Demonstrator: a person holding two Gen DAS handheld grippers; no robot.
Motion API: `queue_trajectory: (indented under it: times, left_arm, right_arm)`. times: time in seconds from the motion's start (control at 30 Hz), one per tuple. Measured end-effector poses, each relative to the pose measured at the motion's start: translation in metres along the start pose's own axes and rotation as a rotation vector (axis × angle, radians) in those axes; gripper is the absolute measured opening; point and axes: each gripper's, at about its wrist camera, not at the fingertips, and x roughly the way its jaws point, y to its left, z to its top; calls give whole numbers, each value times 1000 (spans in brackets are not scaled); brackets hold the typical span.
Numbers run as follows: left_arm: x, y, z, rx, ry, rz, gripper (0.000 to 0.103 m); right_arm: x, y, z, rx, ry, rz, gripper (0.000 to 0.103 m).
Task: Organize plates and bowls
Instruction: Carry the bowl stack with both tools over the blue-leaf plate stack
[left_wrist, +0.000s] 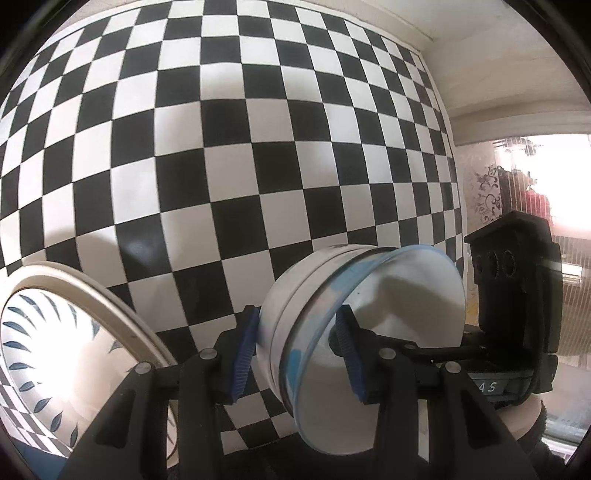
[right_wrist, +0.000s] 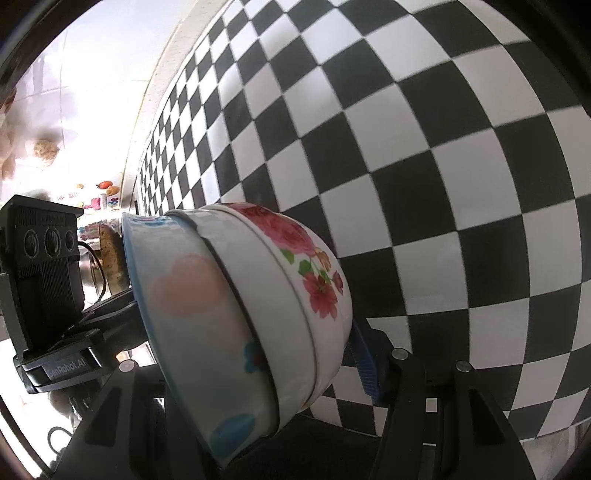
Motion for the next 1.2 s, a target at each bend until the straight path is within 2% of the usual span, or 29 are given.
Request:
queue_trajectory:
  times: [0.43,0.93,1.2]
  left_arm:
    - [-60,37,-16,-44,-74,8,39]
    - [-116,126,-61,-183,-153,25,39]
    - [-125,163,-81,-257,-166,21,39]
  right_arm:
    - [10,64,2,-98,20,1,58]
    - [87,155,-17,-222,119,7,58]
    - [120,176,-28,-259,180,-2,58]
